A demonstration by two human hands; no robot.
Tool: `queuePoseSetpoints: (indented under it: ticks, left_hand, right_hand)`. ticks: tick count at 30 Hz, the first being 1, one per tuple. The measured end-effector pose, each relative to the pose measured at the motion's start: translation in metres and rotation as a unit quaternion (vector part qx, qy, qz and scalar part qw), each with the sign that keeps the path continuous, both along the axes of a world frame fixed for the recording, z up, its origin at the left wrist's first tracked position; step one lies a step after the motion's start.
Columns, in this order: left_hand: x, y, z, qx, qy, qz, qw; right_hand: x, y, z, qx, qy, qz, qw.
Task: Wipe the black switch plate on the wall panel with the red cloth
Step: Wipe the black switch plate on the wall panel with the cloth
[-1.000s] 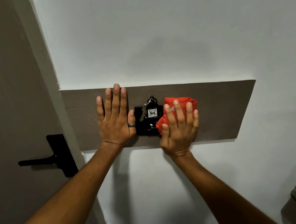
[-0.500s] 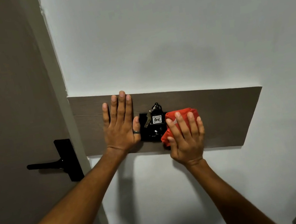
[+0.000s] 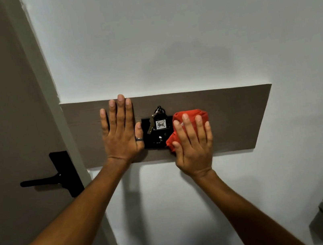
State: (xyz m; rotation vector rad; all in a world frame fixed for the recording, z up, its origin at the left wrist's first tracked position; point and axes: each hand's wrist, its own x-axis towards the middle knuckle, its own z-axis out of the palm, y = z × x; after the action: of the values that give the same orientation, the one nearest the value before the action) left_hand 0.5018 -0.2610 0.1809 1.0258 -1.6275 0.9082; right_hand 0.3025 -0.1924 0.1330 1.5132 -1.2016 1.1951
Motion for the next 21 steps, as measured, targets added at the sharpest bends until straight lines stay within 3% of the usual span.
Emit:
queuePoseSetpoints:
  ticks: [3, 7, 12, 18, 21]
  left_hand:
    - [-0.001, 0.001, 0.002, -0.001, 0.004, -0.007, 1.0]
    - [-0.002, 0.002, 0.004, -0.004, 0.009, -0.006, 1.0]
    - [-0.004, 0.0, 0.001, -0.014, 0.007, -0.013, 1.0]
    - [0.0, -0.002, 0.005, -0.021, 0.003, 0.01, 1.0]
    - [0.0, 0.0, 0.0, -0.02, 0.0, -0.003, 1.0]
  right_hand:
    - [-0.027, -0.002, 0.016, -0.019, 0.059, -0.02, 0.998]
    - [-0.013, -0.021, 0.029, -0.024, 0.007, -0.014, 1.0]
    - [-0.024, -0.008, -0.015, -0.035, 0.038, -0.026, 0.998]
    - [-0.011, -0.025, 0.028, -0.045, -0.001, 0.0, 0.999]
    - [-0.019, -0.015, 0.005, -0.058, 0.049, 0.0, 0.997]
